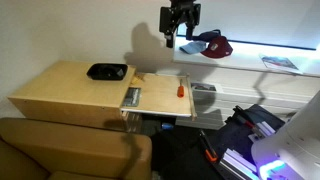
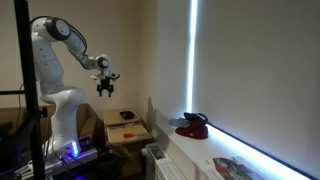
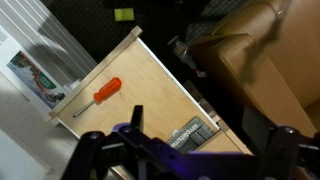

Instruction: Remove the screwdriver from the nightstand and place it on the window sill

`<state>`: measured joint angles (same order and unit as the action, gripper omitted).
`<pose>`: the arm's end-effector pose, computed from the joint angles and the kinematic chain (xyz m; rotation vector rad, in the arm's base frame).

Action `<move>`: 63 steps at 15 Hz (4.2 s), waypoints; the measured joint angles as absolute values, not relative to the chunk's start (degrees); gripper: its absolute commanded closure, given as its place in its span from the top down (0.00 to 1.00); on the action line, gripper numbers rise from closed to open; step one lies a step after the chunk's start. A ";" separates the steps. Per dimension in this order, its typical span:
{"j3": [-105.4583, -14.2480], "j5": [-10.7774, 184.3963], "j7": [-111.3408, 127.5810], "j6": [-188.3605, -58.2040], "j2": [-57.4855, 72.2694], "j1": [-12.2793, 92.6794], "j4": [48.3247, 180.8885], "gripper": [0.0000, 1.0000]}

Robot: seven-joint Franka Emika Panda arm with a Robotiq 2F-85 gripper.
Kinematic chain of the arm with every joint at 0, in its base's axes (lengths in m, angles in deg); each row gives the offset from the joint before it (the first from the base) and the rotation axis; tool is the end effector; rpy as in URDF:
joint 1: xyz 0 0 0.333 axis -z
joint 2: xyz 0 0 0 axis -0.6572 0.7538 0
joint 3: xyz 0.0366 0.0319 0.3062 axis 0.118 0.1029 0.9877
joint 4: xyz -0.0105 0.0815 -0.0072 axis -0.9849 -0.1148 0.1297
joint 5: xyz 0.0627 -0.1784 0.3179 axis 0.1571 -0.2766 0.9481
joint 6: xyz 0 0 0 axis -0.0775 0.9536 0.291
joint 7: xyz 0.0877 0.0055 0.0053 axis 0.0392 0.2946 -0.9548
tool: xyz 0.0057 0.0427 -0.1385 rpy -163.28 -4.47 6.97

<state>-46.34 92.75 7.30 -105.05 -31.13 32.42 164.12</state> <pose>0.3719 0.1263 0.3908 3.0946 0.3308 -0.0954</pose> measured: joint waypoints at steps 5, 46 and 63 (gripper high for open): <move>-47.47 91.79 12.48 -107.53 -29.48 34.54 165.57 1.00; -66.89 93.17 56.69 -169.41 20.77 31.56 167.71 1.00; -60.67 105.37 46.41 -177.03 25.08 36.46 167.94 0.32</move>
<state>-60.67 105.37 46.41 -177.03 25.08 36.46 167.94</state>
